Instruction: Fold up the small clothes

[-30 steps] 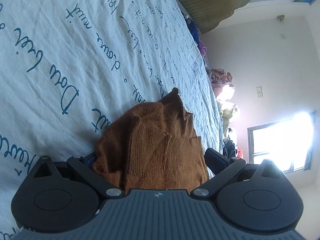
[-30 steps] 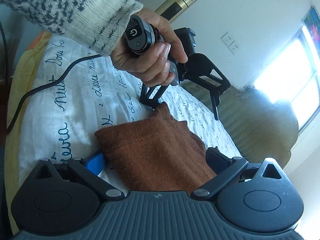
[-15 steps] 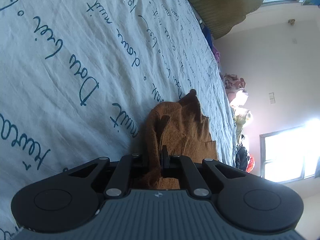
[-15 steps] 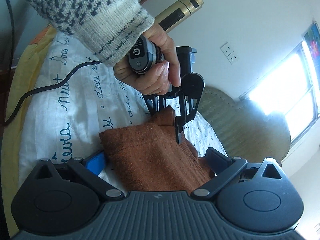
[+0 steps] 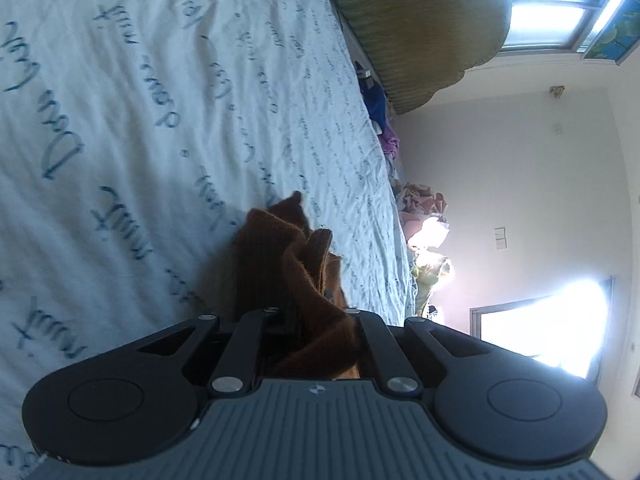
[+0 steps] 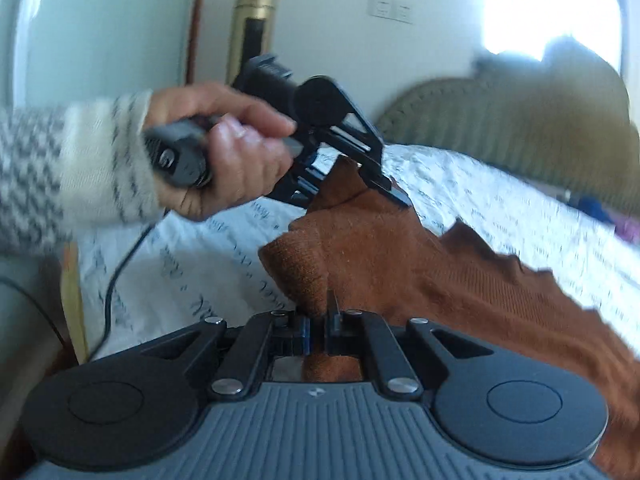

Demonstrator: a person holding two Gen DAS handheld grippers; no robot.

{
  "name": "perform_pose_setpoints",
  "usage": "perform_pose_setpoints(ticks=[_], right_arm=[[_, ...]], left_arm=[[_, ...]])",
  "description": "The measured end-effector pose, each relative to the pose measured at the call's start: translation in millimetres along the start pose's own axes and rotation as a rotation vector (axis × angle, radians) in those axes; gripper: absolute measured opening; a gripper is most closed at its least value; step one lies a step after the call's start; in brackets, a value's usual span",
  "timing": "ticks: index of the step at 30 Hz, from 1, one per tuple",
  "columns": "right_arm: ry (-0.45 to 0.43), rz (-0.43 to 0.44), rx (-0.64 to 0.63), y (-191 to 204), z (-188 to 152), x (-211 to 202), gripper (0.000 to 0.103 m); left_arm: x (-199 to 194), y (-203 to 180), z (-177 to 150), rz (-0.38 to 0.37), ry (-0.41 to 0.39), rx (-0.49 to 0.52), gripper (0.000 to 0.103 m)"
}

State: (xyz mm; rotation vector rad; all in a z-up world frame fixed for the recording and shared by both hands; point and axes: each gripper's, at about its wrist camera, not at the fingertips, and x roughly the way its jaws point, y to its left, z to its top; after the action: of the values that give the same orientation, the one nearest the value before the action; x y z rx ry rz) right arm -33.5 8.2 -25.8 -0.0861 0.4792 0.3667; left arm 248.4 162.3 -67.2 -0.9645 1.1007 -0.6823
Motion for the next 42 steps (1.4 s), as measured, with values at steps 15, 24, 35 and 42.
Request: perform_pose_setpoints(ticks=[15, 24, 35, 42], right_arm=[[-0.081, -0.083, 0.644, -213.4, -70.6, -66.1, 0.005], [-0.074, -0.133, 0.761, -255.5, -111.2, -87.8, 0.005], [-0.015, -0.073, 0.812, -256.5, -121.2, -89.3, 0.05], [-0.105, -0.174, 0.64, -259.7, -104.8, -146.5, 0.083]], left_arm=[[214.4, -108.0, -61.3, 0.109, 0.221, 0.14, 0.008], [284.8, -145.0, -98.7, 0.205, 0.309, 0.289, 0.008], [272.1, -157.4, -119.0, 0.249, 0.344, 0.438, 0.068], [137.9, -153.0, -141.7, 0.141, 0.141, 0.448, 0.093]])
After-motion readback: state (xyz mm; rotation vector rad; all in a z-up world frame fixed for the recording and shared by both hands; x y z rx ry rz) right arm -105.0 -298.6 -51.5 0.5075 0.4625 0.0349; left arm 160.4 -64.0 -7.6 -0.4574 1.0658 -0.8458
